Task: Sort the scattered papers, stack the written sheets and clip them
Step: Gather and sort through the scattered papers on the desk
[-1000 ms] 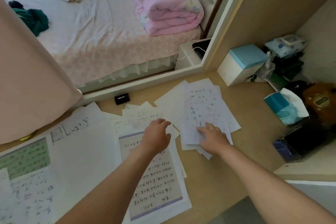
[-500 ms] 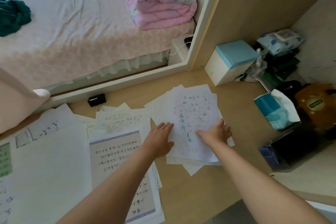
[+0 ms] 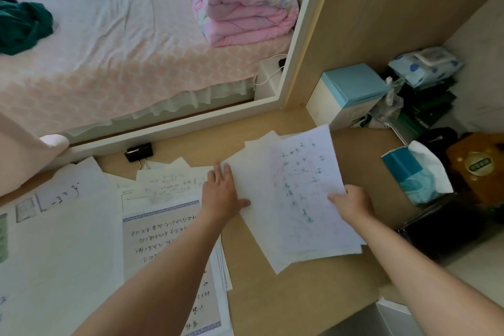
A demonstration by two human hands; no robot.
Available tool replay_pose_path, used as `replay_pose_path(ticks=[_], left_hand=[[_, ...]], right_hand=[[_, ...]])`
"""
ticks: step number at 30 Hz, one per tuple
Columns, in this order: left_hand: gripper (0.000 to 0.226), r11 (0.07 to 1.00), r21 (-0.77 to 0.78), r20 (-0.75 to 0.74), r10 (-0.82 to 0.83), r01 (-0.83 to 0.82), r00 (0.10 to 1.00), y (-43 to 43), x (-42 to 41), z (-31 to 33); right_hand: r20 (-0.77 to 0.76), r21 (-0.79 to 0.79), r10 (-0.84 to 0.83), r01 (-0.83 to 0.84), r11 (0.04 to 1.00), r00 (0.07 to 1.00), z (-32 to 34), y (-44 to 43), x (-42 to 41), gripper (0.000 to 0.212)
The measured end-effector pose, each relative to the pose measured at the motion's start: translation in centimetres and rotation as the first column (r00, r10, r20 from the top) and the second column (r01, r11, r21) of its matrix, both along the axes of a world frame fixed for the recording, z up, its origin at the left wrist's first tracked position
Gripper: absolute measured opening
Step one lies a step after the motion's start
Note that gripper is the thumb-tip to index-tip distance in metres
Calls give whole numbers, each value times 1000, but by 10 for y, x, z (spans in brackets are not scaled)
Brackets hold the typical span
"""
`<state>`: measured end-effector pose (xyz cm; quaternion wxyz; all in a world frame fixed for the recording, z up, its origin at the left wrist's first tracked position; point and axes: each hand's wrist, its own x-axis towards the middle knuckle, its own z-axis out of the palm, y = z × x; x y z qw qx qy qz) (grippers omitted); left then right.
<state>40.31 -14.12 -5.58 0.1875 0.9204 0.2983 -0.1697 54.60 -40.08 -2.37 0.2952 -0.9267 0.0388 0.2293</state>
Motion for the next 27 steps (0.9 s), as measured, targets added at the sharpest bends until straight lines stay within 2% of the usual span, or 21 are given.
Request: replay_pose_path(ticks=[2,5,7,9,10,12,13,15,18,20,22,24,25,27], left_hand=[[115,999,31,-30,-36,37,999,4,4,-3],[95,989,39,-13,-140,140,990,5,6,-3],[84,988,3,7,-152,152,988,2,5,-1],[75,994,-86,100,-57,65,993,-4,1,0],[69,986,-167,187,49,-17,981,-9,-1,1],[62,912,-362,314,315,-193,896,-22,-3,5],[61,857,-438,315,430,-272,846,-29,-4,7],[67,745,-538,243,584,-394,774,-38,-4,9],[84,609,-633,133,694,-478,708,-35,-4,9],[86,529,-691,76,731,-492,678,-29,-4,9],[75,442,-759,28,755,-478,655,-25,-5,12],[64,454,-760,33,741,-465,670,-23,-5,15],[65,509,-724,55,715,-466,697,-23,-5,16],[69,659,-585,78,626,-473,776,-25,-5,18]], right_hand=[[47,4,6,-7,1000,999,2,-4,5,15],[6,115,9,-10,993,1000,4,-1,10,8],[-39,134,53,-47,990,998,1,6,9,6],[-36,79,123,-120,990,992,-1,19,4,9],[-13,32,156,-155,987,988,-5,26,0,15],[31,-63,190,-187,980,981,-13,39,-10,34],[36,-75,171,-168,983,985,-15,45,-16,43],[25,-33,87,-87,996,996,-17,55,-27,59],[-104,73,-72,80,994,992,-19,66,-38,74],[-178,83,-54,69,994,983,-17,70,-40,52],[-197,100,-23,43,994,980,-15,71,-39,24],[-180,144,-38,64,987,983,-11,67,-34,16],[-144,127,-61,79,989,988,-10,64,-30,16],[-38,-21,-90,90,996,995,-9,56,-23,18]])
